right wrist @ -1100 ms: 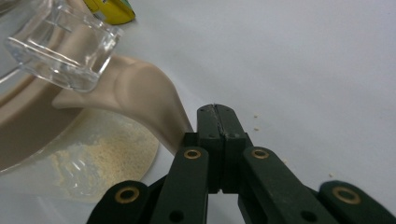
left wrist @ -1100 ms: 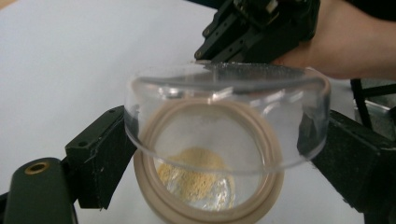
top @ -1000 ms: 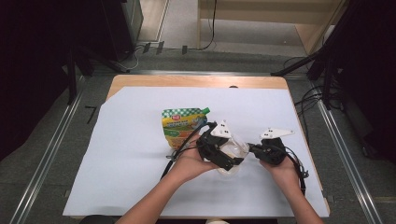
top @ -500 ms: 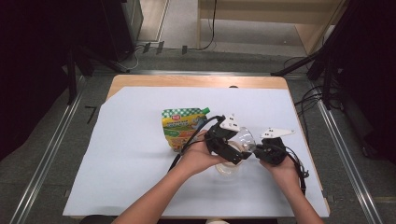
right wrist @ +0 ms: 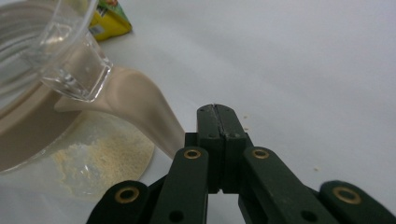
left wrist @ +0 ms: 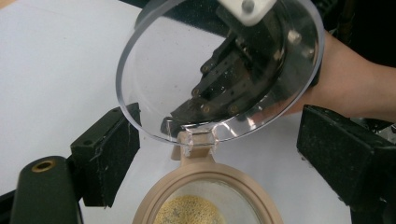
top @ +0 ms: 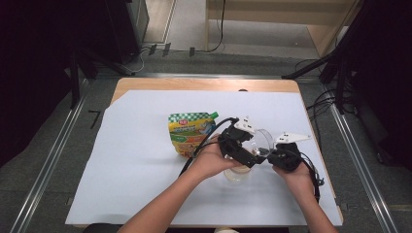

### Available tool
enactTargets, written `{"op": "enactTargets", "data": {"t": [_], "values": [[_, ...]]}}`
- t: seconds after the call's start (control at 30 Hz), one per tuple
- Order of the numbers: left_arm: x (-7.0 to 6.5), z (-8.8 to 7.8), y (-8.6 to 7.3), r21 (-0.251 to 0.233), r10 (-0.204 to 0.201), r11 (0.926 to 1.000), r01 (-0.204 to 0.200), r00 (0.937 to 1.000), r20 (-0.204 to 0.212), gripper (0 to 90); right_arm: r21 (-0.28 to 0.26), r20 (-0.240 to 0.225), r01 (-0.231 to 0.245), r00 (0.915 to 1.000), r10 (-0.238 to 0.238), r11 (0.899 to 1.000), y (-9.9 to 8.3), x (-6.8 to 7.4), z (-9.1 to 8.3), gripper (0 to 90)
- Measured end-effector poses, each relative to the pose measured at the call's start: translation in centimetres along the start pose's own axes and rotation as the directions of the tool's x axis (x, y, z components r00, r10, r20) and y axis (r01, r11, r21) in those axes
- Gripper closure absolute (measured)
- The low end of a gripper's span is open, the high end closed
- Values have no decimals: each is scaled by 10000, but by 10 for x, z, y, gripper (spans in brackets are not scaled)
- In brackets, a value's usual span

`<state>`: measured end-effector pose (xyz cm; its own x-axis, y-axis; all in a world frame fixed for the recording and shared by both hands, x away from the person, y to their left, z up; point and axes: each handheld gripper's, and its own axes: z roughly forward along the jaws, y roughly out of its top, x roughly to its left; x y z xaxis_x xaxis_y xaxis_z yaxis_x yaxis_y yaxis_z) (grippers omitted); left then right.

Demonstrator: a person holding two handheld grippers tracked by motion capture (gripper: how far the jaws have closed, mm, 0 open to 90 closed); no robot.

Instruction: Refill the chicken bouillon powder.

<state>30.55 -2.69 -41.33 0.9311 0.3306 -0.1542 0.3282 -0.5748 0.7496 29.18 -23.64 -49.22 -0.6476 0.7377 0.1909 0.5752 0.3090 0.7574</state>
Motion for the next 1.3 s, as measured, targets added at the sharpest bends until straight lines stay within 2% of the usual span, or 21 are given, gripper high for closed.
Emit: {"op": "enactTargets", "data": {"t": [0.2,0.3,0.43,0.5,0.57,0.7,0.77,0.87,0.97,1.1,1.13,1.17,1.3], "values": [[1,-8,-1,17,-91,10000,91,9999,77,152,-435,122,-460,9988,466,9980,-3,-7,-19,900],[1,-13,-3,207,-23,9998,22,10000,23,155,-343,189,-357,9992,364,9988,-6,-6,-27,894],[0,-22,-4,22,-87,10000,87,10000,26,159,-525,221,-311,9992,323,9981,-7,-1,-39,879],[0,-29,-5,-35,-135,9999,135,9999,73,163,-398,280,-136,9995,147,9991,-8,4,-43,842],[2,-34,-7,13,-206,9998,206,9995,229,170,-224,124,-187,9997,190,9996,-12,10,-45,819],[6,-46,-13,61,-388,9992,387,9991,188,177,-6,-290,-205,9994,205,9998,-18,23,-49,768],[8,-50,-15,41,-443,9990,442,9986,302,227,-117,-544,-197,9983,190,9997,-20,30,-50,734],[10,-57,-20,25,-533,9986,532,9982,278,254,-205,-765,-88,9970,72,9998,-21,42,-52,702],[12,-62,-25,35,-618,9981,617,9971,442,362,-146,-802,3,9968,-15,9999,-20,55,-52,703],[14,-66,-30,213,-681,9975,668,9955,657,477,-114,-1171,-127,9931,112,9999,-20,66,-53,697],[14,-67,-31,223,-695,9974,681,9952,687,485,-109,-1273,-2,9919,-12,9999,-21,69,-53,693],[15,-70,-33,262,-871,9960,854,9934,745,489,-101,-1369,57,9906,-71,9999,-21,71,-52,689],[16,-79,-37,345,-808,9963,789,9949,600,502,-11,-1901,668,9796,-658,9978,-21,88,-45,672]]}}
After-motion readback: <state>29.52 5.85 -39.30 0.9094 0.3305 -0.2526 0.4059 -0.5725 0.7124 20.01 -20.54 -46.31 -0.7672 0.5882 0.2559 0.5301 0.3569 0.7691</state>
